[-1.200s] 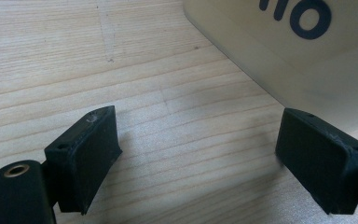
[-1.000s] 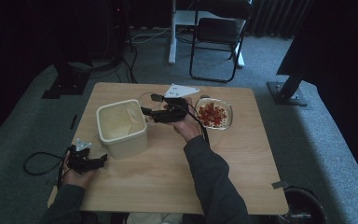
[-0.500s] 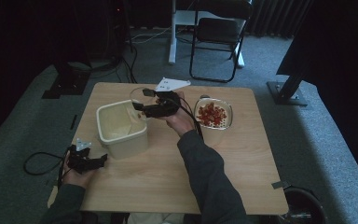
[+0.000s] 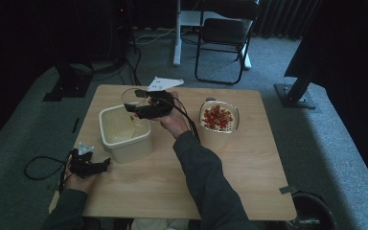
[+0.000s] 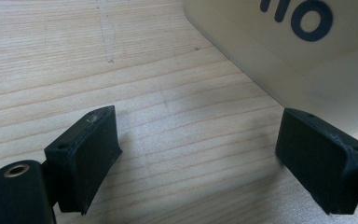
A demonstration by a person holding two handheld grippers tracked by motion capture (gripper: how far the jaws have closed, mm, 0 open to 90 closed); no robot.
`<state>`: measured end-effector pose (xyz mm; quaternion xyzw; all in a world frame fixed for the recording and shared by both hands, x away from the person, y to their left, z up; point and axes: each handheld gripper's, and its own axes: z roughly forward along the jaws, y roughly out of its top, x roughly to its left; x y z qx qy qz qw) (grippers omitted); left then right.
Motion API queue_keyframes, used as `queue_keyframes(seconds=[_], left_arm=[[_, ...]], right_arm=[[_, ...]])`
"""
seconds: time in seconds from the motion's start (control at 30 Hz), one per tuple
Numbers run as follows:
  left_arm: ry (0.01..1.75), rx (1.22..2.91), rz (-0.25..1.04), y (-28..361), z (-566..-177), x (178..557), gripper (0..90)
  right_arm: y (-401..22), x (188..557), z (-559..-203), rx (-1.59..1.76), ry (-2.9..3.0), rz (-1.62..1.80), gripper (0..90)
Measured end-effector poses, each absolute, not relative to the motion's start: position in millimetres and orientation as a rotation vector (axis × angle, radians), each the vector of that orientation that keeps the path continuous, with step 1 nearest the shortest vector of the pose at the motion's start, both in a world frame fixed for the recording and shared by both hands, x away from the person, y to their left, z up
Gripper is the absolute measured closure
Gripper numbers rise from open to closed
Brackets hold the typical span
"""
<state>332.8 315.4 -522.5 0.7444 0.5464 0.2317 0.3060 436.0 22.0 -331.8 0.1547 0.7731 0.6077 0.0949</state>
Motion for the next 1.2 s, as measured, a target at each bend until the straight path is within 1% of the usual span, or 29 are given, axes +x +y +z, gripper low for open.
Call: queue_keyframes(seconds=[1.2], left_arm=[[1.443,1.972,0.615,315.3,-522.5,332.8,13.5]], right_arm=[[63.0,438.1,-332.3,0.443,2.328,1.84,31.5]])
